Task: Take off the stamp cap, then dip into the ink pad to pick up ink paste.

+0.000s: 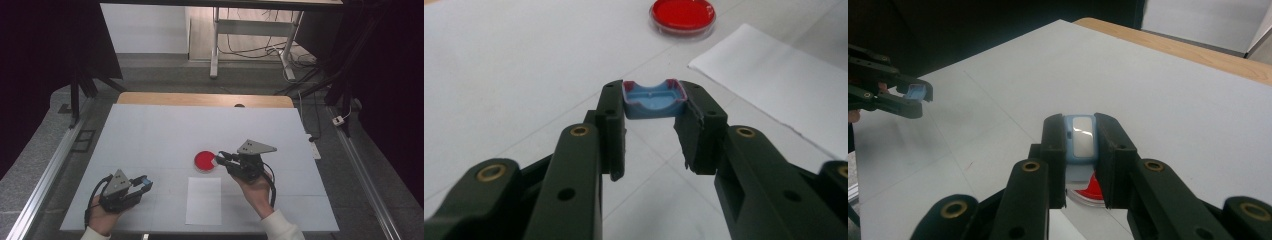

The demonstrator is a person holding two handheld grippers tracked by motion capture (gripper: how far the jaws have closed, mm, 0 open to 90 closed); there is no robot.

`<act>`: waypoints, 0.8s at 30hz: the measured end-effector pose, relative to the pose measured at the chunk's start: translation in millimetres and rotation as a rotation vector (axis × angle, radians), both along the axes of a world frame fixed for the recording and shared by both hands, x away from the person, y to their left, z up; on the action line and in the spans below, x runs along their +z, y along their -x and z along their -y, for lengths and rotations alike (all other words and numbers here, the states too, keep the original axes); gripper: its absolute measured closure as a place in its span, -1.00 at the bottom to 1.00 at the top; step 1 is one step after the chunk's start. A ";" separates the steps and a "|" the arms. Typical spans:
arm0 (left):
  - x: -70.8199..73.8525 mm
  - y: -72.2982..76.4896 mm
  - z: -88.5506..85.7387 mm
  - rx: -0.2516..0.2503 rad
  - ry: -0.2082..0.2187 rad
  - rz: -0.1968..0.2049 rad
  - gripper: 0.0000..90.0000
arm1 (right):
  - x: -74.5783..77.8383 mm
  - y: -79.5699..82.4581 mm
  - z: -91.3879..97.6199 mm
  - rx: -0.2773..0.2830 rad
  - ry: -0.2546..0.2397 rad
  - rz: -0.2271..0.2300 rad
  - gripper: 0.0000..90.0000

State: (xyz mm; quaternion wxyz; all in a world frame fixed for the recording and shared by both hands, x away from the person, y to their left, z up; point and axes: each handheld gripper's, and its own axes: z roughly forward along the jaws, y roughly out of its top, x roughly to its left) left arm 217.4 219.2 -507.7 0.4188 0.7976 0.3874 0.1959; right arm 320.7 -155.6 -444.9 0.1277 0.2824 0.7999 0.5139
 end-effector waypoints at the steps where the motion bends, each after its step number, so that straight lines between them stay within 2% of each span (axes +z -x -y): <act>1: -0.2 0.2 -0.9 0.002 0.004 -0.003 0.45 | 0.3 0.2 -0.1 0.002 0.001 0.003 0.67; 24: -3.4 -2.3 -0.7 -0.003 0.001 -0.014 0.44 | 1.3 1.6 -3.4 0.003 0.013 0.022 0.67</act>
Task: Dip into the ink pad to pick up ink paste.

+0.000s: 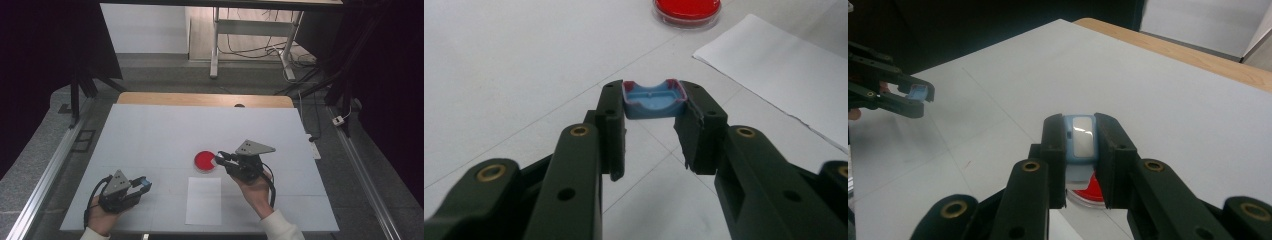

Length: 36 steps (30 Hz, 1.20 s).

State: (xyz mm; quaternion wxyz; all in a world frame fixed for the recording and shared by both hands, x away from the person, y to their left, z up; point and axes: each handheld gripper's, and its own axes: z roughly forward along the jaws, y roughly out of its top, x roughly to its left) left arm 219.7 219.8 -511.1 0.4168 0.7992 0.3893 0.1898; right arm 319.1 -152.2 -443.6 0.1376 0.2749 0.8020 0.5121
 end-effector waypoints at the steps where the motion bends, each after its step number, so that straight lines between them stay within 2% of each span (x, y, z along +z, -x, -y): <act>1: -0.1 -0.1 0.2 0.001 -0.001 0.001 0.45 | -0.3 -0.4 -0.1 -0.002 0.001 -0.001 0.67; 14: -1.4 -1.3 1.7 -0.005 -0.006 -0.005 0.44 | -4.5 -10.0 -1.0 -0.021 0.044 -0.013 0.67; 26: -2.0 -1.8 1.6 -0.003 -0.006 -0.007 0.44 | -9.3 -24.8 -8.9 -0.004 0.103 -0.026 0.67; 31: -2.5 -2.5 1.9 -0.004 -0.007 -0.010 0.44 | -9.6 -29.6 -12.8 -0.003 0.100 -0.034 0.67; 36: -2.5 -2.7 1.7 0.001 -0.007 -0.009 0.44 | -10.5 -33.6 -18.9 0.007 0.129 -0.034 0.67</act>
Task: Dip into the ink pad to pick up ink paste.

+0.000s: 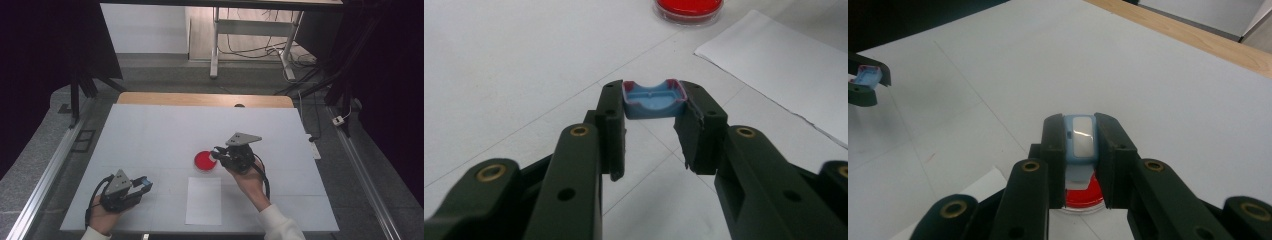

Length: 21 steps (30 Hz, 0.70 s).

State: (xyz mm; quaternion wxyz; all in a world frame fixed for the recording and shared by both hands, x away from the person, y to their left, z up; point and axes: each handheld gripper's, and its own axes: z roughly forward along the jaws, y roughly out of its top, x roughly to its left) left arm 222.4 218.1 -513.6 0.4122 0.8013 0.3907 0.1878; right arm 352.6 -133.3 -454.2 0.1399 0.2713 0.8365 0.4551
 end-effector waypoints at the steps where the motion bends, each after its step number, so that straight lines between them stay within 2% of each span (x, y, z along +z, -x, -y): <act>1: -0.2 -0.2 0.0 0.000 0.000 -0.001 0.44 | -0.3 -0.9 -0.9 0.000 0.008 -0.001 0.67; 7: -0.4 -0.4 0.7 -0.002 -0.001 -0.002 0.44 | -3.8 -9.2 -6.6 0.011 0.028 -0.026 0.67; 14: -0.7 -0.6 -0.2 -0.001 -0.002 -0.002 0.44 | -7.0 -17.0 -13.9 0.012 0.064 -0.030 0.67; 21: -0.7 -0.5 0.2 -0.004 -0.003 -0.003 0.44 | -11.3 -22.6 -17.1 0.015 0.069 -0.040 0.67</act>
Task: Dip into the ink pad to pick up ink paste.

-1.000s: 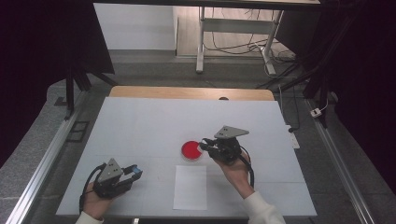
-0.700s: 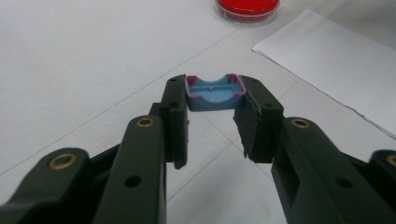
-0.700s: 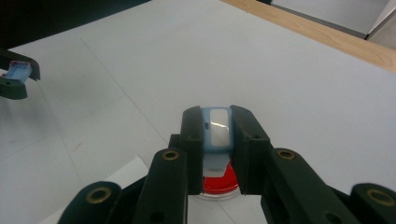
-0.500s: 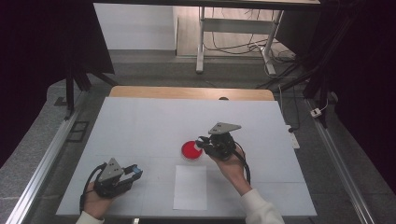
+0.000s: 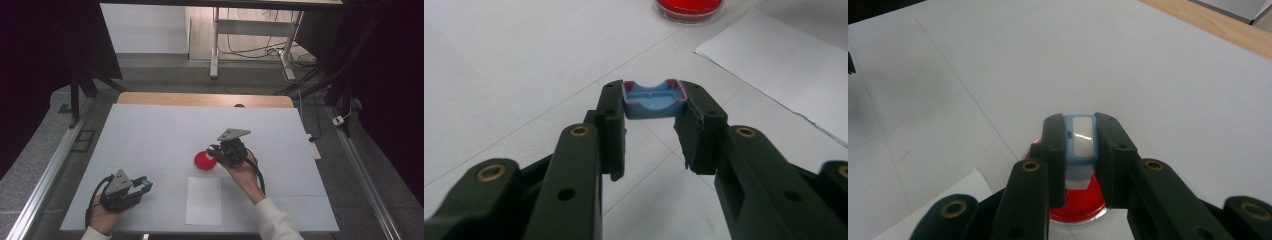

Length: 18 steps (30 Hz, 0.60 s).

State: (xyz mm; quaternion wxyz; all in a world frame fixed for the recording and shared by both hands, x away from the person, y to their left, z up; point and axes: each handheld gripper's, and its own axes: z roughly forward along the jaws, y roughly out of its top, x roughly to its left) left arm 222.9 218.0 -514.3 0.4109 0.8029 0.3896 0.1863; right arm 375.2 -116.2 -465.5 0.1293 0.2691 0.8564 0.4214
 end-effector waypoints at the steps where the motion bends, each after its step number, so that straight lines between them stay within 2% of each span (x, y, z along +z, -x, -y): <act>1: 0.0 0.0 0.0 0.000 0.000 0.000 0.44 | -0.5 -0.5 -0.5 0.001 0.002 -0.001 0.67; 18: -0.3 -0.4 -0.2 -0.004 -0.001 -0.002 0.44 | -9.4 -5.6 -7.8 0.020 0.037 -0.026 0.67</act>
